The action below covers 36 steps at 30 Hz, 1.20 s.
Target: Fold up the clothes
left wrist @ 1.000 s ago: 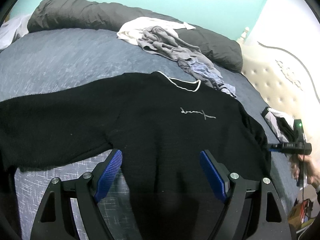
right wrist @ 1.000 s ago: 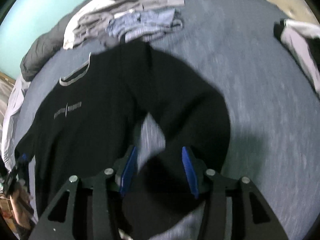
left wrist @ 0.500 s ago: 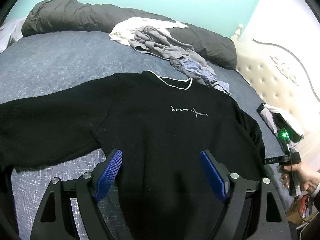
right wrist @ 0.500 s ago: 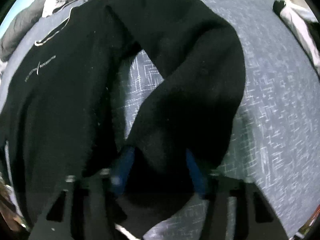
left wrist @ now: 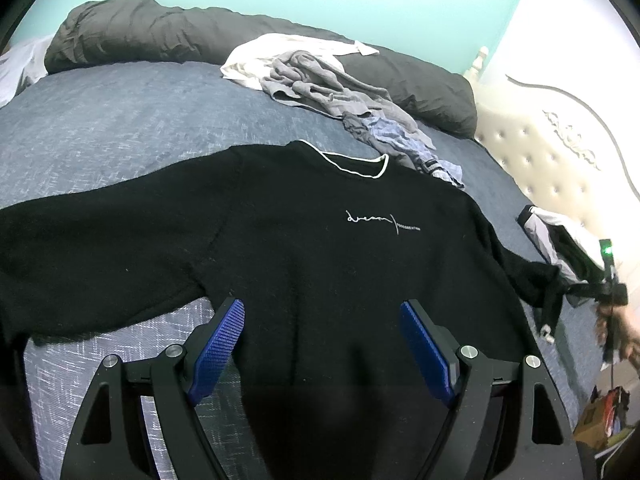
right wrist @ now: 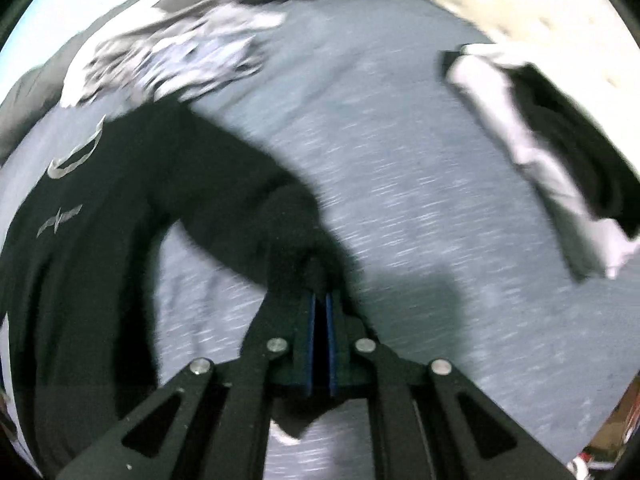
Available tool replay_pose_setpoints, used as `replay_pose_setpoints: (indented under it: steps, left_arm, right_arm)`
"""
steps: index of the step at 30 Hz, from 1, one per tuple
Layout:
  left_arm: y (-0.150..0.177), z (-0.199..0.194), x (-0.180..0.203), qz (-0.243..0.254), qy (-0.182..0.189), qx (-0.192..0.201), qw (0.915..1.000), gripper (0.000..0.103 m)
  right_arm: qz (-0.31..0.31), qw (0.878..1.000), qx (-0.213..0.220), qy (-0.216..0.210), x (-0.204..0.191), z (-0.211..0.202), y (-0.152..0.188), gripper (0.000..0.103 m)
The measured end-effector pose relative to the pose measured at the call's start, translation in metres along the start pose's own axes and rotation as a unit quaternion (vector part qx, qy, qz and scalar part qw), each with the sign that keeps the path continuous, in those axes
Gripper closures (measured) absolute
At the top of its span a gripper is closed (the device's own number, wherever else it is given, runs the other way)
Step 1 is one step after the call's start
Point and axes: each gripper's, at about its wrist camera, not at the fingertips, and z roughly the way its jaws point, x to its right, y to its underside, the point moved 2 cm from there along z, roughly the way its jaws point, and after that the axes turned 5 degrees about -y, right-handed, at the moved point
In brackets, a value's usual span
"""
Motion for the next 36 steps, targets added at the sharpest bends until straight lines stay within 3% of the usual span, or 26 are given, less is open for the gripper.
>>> replay_pose_setpoints:
  steps: [9,19,23,25,27,31,35,36]
  left_arm:
    - [0.004,0.009,0.005,0.007,-0.008,-0.009,0.9999,0.020]
    - [0.004,0.012,0.002,0.006,-0.011,-0.011,0.9999,0.020]
    - [0.004,0.014,0.003,0.004,-0.006,-0.013,0.9999,0.020]
    - [0.005,0.014,0.006,0.007,-0.005,-0.014,0.9999,0.020]
    - [0.006,0.013,0.007,0.009,-0.005,-0.015,0.9998,0.020]
    - [0.007,0.013,0.008,0.010,-0.007,-0.015,0.9998,0.020]
    - [0.007,0.015,0.007,0.010,-0.010,-0.016,0.9998,0.020]
    - [0.007,0.016,0.007,0.010,-0.010,-0.017,0.9998,0.020]
  right_arm:
    - [0.028,0.998,0.039,0.044,0.068,-0.003,-0.033,0.099]
    - [0.039,0.994,0.049,0.094,0.092,0.009,-0.076,0.095]
    - [0.047,0.996,0.044,0.059,0.093,0.008,-0.063,0.091]
    - [0.039,0.998,0.031,0.033,0.089,0.012,-0.051,0.070]
    - [0.012,1.000,0.003,0.014,0.079,0.026,-0.035,0.058]
    - [-0.022,0.999,-0.026,0.007,0.065,0.046,-0.016,0.056]
    - [-0.058,0.996,-0.053,0.037,0.055,0.066,-0.006,0.056]
    - [-0.062,0.996,-0.053,0.043,0.055,0.068,-0.005,0.060]
